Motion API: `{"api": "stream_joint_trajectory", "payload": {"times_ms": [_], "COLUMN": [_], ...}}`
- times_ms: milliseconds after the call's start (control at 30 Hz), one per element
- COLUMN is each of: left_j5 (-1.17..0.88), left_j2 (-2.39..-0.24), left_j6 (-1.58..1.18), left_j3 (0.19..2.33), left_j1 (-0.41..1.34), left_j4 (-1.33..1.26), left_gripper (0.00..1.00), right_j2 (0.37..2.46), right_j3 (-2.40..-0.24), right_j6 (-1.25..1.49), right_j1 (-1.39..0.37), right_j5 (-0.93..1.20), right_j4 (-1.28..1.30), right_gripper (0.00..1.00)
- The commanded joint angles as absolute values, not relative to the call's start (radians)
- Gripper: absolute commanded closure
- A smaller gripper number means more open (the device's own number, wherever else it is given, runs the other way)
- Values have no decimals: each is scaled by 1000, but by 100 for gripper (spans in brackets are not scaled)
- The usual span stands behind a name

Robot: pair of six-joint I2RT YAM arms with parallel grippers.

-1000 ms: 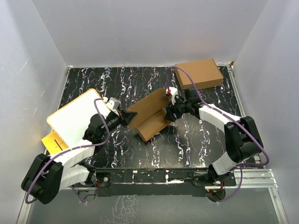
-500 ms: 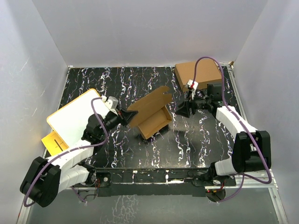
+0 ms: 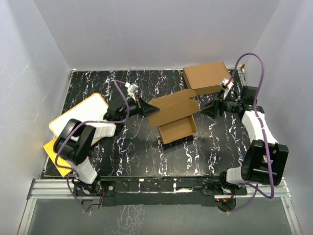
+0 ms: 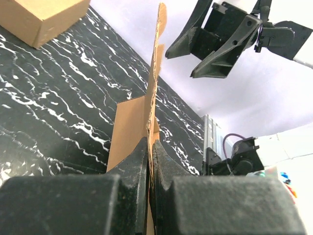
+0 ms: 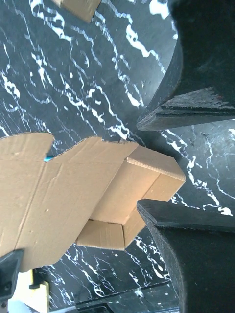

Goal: Fold the paper box

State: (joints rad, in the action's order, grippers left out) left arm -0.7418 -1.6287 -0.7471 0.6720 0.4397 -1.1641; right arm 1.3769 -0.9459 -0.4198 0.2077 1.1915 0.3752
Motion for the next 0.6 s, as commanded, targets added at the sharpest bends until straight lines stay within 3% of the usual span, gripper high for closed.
{"api": "stream_joint_trajectory", "payload": {"times_ms": [0, 200, 333, 567], "left_j5": [-899, -960, -943, -719], "left_j2": [-1780, -1995, -2045, -2039], "left_j6": [-883, -916, -826, -529], "left_j3": [838, 1049, 1143, 1319], "left_j1": [442, 450, 449, 442], "left_j4": [-1297, -1214, -1009, -440], "left_gripper": [100, 100, 98, 61], "right_j2": [1331, 1334, 1340, 1343], "right_j3": [-999, -971, -960, -954], "right_j6": [-431, -369, -353, -347], "right_j1": [290, 304, 304, 304], "right_j5": [1290, 1279, 1278, 1282], "right_j4": [364, 303, 285, 279], "right_gripper": [36, 34, 34, 33]}}
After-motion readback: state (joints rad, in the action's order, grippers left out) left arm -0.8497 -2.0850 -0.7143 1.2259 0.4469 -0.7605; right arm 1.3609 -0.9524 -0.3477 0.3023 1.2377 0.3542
